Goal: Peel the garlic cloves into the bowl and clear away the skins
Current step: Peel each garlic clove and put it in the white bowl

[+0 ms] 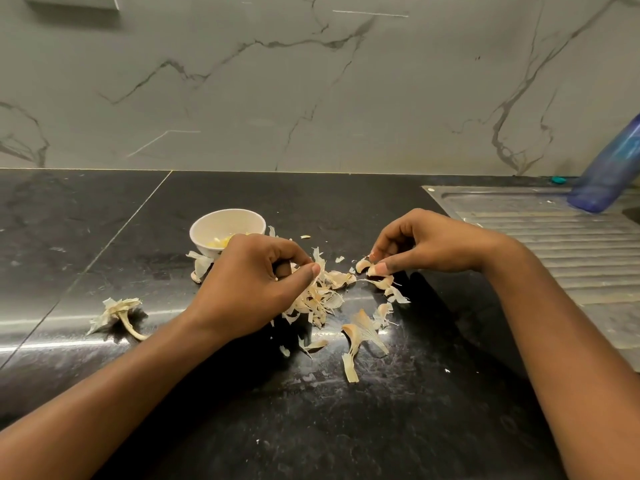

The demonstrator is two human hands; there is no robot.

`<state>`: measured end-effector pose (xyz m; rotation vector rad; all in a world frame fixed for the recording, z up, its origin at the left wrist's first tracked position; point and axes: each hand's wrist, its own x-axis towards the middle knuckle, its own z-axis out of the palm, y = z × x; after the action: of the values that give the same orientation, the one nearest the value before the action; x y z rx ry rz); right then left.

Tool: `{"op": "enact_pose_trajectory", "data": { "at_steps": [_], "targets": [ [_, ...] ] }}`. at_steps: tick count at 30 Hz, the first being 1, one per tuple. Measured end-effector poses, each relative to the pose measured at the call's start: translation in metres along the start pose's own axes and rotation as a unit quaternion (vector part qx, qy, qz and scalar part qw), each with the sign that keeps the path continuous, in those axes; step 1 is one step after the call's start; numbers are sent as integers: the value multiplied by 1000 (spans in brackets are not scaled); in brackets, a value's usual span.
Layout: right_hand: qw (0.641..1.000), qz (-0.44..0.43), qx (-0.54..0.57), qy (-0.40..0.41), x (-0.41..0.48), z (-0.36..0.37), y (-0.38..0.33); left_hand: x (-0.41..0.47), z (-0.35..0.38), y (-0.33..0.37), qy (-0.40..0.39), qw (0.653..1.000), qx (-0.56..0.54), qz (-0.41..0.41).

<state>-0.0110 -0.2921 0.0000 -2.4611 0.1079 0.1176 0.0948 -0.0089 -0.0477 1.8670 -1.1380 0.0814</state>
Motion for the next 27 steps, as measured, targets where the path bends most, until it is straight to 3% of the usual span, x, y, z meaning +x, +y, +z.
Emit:
{"op": "enact_pose_trajectory", "data": {
  "at_steps": [12,17,27],
  "targets": [
    [999,2,-48,19,-1,1,-4,0,1,-1,-1,1000,0,-8],
    [992,-77,66,80,-5,2,-16,1,2,0,15,999,-37,-7],
    [956,-152,250,23,10,33,-37,5,0,5,38,983,-182,0]
  ]
}}
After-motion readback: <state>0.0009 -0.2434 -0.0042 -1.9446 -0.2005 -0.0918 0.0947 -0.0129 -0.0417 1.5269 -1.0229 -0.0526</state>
